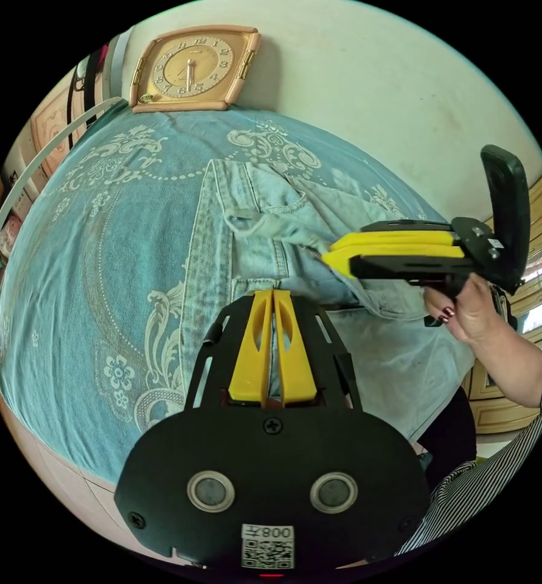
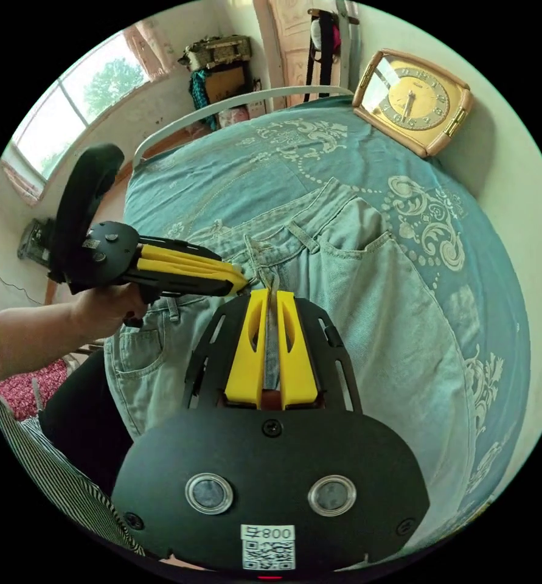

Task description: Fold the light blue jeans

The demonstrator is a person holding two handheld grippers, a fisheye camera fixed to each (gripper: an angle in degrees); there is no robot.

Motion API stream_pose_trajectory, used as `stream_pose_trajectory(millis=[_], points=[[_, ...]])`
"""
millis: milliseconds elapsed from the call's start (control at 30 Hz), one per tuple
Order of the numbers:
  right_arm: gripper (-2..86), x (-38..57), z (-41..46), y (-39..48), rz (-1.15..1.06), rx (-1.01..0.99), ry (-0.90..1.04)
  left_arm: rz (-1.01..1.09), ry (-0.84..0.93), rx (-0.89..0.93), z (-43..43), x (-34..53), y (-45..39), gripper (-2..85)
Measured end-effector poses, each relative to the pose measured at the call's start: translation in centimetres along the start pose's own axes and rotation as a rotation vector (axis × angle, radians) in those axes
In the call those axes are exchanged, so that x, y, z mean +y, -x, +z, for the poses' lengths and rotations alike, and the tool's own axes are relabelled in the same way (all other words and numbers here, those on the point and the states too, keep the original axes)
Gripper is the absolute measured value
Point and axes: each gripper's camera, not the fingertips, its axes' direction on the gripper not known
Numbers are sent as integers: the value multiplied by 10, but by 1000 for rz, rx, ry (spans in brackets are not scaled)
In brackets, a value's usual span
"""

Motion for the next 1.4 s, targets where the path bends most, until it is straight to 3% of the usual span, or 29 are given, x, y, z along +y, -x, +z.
stream_pose_trajectory(millis=[167,367,467,567,900,967,1033,1133,1267,1400], points=[[16,2,-23,-2,-70,-123,-46,-31,-47,-19,-11,1,2,1],[18,11,38,30,-224,-20,174,-217,-149,0,-45,39,27,2],[24,17,49,22,-187,-40,181,-209,-181,57,-46,42,21,2],[31,22,49,11,-150,-81,189,-142,-98,78,-23,28,3,2],[27,73,1,-34,49,-158,56,-3,4,-126,8,12,-45,0],[16,94,0,-42,82,-138,67,0,10,-128,12,9,-51,0],[8,121,22,-49,95,-100,212,1,26,-127,14,5,-59,0],[2,150,9,-57,153,-112,188,54,-1,-175,3,4,-81,1],[-1,197,-42,-70,234,-44,89,135,-39,-45,-4,5,-116,1],[-1,274,-72,-99,408,40,104,206,159,-109,47,-8,-153,2]])
